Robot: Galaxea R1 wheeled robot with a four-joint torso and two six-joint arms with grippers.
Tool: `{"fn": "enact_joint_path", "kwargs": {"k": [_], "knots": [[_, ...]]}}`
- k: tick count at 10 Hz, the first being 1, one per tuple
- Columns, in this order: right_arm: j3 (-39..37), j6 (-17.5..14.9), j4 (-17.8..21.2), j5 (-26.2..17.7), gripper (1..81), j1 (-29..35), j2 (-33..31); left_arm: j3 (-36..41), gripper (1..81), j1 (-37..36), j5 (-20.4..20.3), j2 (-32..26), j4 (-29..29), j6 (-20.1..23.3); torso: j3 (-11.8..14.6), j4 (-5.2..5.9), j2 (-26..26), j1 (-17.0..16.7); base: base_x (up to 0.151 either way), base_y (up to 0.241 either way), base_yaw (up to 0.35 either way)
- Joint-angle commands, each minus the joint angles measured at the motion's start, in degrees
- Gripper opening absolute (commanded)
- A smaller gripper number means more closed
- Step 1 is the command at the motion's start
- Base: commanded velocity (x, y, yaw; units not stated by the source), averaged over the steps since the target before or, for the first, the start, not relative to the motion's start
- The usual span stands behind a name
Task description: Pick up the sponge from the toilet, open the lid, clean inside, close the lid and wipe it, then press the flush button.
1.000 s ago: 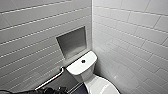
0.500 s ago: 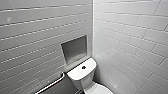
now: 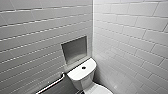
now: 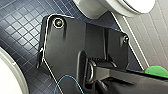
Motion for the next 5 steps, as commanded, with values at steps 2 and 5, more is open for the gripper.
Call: {"fn": "enact_joint_path", "kwargs": {"k": [2, 5], "knots": [[-3.5, -0.2, -0.1, -2.0, 1.0, 1.9, 2.7, -17.0, 1.0, 5.9, -3.0, 13.3, 3.4, 0.6, 0.0, 0.00, 0.0, 0.0, 0.000, 0.000, 0.000], [-6.5, -0.2, 0.0, -2.0, 1.0, 1.7, 4.4, -27.6, 1.0, 7.6, -3.0, 20.7, 3.3, 0.4, 0.0, 0.00, 0.0, 0.0, 0.000, 0.000, 0.000]]}}
